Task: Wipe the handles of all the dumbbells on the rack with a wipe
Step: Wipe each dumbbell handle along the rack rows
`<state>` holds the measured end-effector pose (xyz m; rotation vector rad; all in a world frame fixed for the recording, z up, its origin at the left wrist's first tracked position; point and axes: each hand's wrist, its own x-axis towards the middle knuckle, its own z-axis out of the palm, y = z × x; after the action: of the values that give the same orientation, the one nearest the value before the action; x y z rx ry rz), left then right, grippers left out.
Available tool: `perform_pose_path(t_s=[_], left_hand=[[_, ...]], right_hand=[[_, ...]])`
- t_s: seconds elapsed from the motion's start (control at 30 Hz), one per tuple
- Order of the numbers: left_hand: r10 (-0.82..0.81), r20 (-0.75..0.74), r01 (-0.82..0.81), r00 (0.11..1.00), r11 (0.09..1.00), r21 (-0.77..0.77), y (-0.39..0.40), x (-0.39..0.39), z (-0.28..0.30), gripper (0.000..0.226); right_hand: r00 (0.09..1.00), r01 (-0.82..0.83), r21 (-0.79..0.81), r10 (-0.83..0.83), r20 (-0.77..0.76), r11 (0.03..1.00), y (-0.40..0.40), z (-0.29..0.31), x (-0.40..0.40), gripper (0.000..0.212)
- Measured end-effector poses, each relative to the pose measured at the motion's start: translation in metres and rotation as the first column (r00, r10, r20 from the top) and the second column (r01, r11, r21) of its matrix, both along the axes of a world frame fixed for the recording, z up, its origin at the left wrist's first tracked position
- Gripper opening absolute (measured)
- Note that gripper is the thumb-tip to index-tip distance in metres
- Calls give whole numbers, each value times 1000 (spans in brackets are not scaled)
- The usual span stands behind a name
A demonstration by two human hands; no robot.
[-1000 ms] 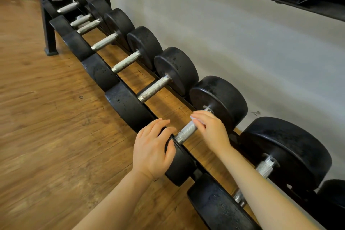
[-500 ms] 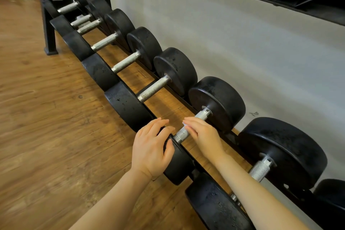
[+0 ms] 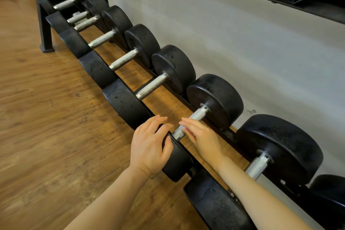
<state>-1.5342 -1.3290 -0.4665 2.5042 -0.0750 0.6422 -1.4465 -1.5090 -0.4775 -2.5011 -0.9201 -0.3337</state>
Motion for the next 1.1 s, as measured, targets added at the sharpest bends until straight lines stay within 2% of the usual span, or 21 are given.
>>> perform_pose_path(t_s=[0.2, 0.4, 0.57, 0.73, 1.1], left_hand=[[-5, -1, 5, 1000, 1000, -13, 0, 0, -1, 40], [-3, -15, 3, 1000, 1000, -12, 1, 1, -2, 40], [-16, -14, 16, 1000, 999, -28, 1, 1, -2, 41], [-11, -3, 10, 1000, 1000, -22, 1, 0, -2, 41], [-15, -18, 15, 1000, 1000, -23, 1, 1, -2, 41]], right_hand=[[987, 158, 122, -161, 20, 980, -12, 9, 19, 31], [998, 0, 41, -2, 56, 999, -2, -5, 2, 34], [981, 153, 149, -169, 97, 977, -11, 2, 11, 31], [986, 48, 0, -47, 158, 999, -11, -3, 0, 33], [979, 132, 79, -143, 148, 988, -11, 3, 5, 31]])
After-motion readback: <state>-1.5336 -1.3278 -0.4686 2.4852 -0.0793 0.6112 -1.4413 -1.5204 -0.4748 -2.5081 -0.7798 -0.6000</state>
